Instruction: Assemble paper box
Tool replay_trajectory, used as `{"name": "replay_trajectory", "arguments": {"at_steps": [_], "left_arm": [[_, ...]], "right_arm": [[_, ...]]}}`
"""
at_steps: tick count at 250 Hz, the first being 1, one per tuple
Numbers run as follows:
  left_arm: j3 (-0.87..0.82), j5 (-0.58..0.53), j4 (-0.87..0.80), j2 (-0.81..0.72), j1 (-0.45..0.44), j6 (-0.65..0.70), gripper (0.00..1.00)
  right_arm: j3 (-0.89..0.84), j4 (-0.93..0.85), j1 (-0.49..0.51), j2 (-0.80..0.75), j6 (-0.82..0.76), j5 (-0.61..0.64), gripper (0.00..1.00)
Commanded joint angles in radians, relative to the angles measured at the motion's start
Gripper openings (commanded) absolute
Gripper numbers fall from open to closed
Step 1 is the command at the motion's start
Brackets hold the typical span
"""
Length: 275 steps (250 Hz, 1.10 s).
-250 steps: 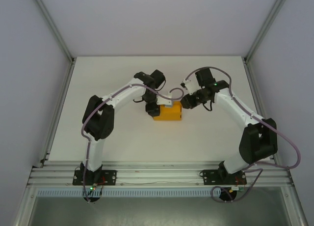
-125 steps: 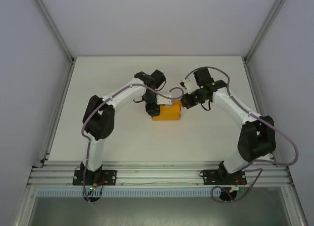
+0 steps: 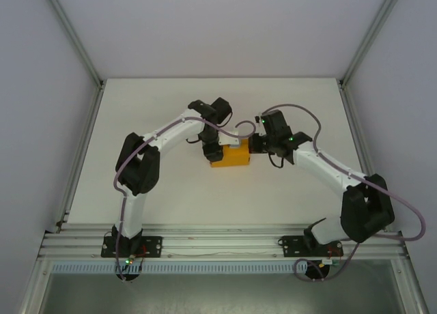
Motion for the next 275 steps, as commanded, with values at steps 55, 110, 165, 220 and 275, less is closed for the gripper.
{"name": "replay_trajectory", "arguments": {"at_steps": [55,110,165,220,275], "left_arm": [[0.007,0.014,0.068,0.03,-0.021,-0.028,0.4],[0.002,0.007,0.083,0.022,-0.021,-0.039,0.42],[0.004,-0.004,0.096,0.013,-0.021,-0.07,0.5],[-0.034,0.025,0.16,-0.045,-0.021,-0.12,0.61],[-0.108,-0.015,0.212,-0.12,-0.021,-0.19,0.75]], "right_arm": [[-0.197,0.267,0.109,-0.031,-0.016,0.193,0.0],[-0.285,0.303,0.166,-0.031,-0.162,0.316,0.0],[-0.368,0.445,0.201,-0.026,-0.224,0.26,0.0],[-0.388,0.462,0.205,-0.001,-0.269,0.32,0.0],[-0.323,0.392,0.206,0.019,-0.231,0.369,0.0]]}}
